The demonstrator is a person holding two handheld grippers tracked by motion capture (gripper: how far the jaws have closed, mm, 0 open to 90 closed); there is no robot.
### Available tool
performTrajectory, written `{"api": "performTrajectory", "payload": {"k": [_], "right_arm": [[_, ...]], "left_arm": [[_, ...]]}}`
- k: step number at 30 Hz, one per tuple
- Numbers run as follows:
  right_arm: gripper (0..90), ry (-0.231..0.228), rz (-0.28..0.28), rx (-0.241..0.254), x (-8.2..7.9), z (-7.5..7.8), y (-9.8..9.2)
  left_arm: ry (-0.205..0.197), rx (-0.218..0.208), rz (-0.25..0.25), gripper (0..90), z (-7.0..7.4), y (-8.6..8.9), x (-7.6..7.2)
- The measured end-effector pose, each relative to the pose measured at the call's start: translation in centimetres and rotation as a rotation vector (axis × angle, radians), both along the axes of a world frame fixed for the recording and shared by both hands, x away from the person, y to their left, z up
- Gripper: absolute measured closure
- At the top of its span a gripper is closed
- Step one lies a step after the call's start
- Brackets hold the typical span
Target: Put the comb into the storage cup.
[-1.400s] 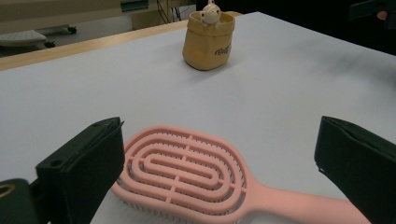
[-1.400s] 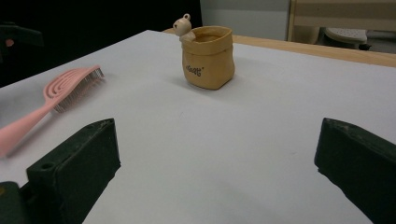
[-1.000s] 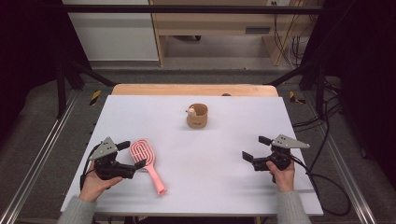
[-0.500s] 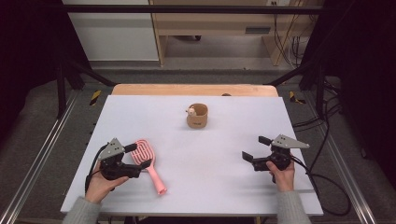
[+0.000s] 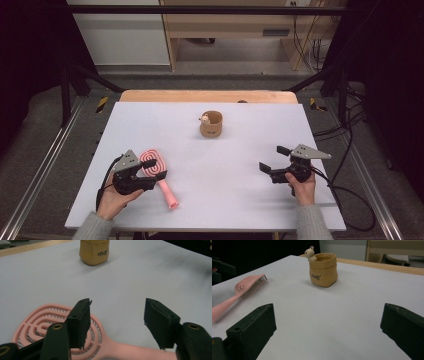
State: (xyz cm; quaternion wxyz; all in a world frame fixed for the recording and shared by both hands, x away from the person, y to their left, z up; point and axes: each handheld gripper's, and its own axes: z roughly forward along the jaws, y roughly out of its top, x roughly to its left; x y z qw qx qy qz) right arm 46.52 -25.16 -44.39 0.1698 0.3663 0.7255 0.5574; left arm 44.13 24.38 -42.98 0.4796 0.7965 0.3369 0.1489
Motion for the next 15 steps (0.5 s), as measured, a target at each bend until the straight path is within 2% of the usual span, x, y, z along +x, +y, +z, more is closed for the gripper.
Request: {"api": "performTrajectory", "payload": {"k": [7, 15], "right_arm": [[0.4, -0.002, -0.001, -0.002, 0.01, 0.0, -0.02], [0.4, -0.001, 0.0, -0.002, 0.01, 0.0, -0.01]], "left_arm": [[0.027, 0.015, -0.009, 58.7, 0.01, -0.45, -0.29], [0.061, 0.039, -0.023, 68.2, -0.22, -1.07, -0.45]]}}
